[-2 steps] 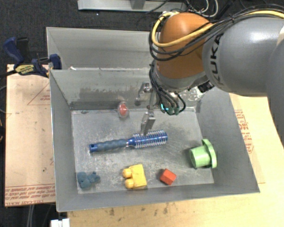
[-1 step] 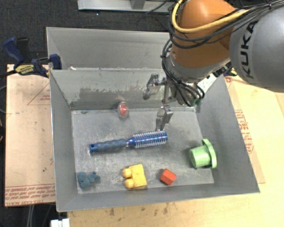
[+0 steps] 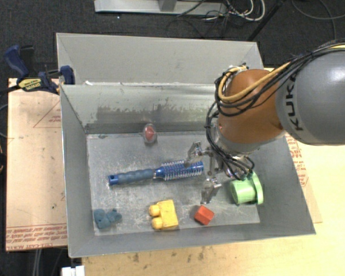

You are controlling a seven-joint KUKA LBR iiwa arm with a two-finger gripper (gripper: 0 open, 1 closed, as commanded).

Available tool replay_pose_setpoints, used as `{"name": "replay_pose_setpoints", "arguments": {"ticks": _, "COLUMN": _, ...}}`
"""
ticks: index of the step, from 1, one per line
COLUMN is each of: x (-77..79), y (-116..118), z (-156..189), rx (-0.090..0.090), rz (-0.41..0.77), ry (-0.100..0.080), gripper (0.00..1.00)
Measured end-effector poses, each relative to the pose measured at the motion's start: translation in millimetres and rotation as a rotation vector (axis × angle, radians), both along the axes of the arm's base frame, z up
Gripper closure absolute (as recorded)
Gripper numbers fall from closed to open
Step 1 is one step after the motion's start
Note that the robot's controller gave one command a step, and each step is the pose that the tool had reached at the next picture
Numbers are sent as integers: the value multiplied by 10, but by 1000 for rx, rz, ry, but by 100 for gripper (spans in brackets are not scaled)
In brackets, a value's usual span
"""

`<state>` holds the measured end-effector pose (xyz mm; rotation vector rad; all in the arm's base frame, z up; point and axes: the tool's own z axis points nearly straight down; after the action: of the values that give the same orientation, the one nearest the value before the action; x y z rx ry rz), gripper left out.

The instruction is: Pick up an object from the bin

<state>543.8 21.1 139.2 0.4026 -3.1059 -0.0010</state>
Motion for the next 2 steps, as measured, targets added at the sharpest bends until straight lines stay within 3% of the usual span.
{"name": "replay_pose_setpoints", "arguments": {"ticks": 1, "x": 226, "y": 206, "z": -637, "rx": 3, "rz": -223, "ry": -17, "gripper": 0}}
{"name": "replay_pose_setpoints", "arguments": {"ticks": 2, "x": 255, "y": 210, "z": -605, "rx": 5, "rz": -224, "ry": -27, "gripper": 100}}
